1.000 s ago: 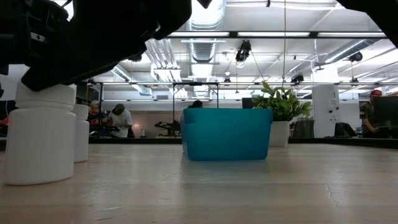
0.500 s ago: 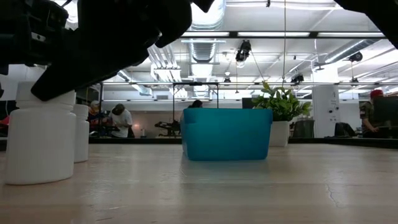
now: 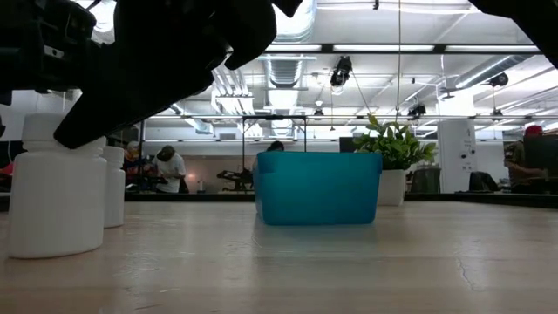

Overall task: Pick and place pill bottles into a basket
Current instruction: Put the white pill bottle into the blue bin

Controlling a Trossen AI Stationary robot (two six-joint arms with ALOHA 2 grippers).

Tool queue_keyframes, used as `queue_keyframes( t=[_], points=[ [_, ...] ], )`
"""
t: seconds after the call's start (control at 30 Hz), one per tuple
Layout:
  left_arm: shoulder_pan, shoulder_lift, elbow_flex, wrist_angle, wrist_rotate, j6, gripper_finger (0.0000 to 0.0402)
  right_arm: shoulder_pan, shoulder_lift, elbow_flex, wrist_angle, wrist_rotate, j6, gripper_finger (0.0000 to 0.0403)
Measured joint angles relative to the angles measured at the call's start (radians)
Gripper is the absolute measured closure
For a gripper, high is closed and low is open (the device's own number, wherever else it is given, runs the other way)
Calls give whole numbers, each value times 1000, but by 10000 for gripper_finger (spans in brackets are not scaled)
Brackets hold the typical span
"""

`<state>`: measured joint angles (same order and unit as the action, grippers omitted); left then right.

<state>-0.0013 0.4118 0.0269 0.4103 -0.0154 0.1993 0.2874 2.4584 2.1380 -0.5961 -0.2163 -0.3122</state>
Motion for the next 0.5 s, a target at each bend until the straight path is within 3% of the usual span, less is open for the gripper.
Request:
queue_keyframes(
  t=[0.13, 0.5],
  points=[
    [0, 0, 0, 0, 0, 0, 402, 0, 0, 0, 1, 2, -2, 260],
    [0, 0, 0, 0, 0, 0, 402, -2, 0, 0, -1, 6, 3, 260]
  ],
)
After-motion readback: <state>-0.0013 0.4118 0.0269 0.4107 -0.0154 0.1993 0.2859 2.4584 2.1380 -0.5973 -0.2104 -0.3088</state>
